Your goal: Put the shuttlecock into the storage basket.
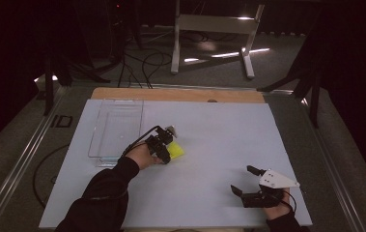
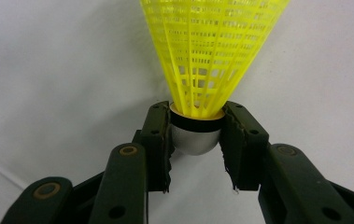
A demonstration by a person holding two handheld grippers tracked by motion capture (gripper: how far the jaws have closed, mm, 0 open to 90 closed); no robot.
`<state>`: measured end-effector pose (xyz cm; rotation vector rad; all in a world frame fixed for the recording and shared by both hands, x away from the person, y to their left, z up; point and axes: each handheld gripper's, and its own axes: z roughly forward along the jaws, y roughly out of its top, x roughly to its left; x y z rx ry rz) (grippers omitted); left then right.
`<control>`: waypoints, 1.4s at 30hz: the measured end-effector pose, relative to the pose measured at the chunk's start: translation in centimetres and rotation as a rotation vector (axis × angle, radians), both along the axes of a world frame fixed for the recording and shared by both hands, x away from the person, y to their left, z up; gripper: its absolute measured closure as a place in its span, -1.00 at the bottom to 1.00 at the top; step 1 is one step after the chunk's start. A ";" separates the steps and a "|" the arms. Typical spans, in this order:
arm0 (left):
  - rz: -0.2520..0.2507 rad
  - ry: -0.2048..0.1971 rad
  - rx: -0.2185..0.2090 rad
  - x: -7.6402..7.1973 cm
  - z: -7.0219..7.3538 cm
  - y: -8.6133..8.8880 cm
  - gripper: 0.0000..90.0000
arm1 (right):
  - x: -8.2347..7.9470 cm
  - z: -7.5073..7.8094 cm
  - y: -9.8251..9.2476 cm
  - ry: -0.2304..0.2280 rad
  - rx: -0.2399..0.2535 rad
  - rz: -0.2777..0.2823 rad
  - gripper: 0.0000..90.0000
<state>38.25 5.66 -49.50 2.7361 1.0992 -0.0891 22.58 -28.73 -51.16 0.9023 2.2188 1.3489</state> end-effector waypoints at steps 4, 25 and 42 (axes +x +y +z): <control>-0.017 0.008 -0.022 -0.1 0.5 -0.1 0.46 | 0.0 0.0 0.0 0.002 0.000 -0.002 -0.82; -0.052 -0.041 -0.052 -0.2 4.0 -0.1 0.46 | 0.0 0.0 0.0 0.001 -0.001 -0.004 -0.82; -0.100 -0.075 -0.083 -0.5 6.8 -0.1 0.46 | 0.1 -0.1 0.0 0.001 0.000 -0.001 -0.82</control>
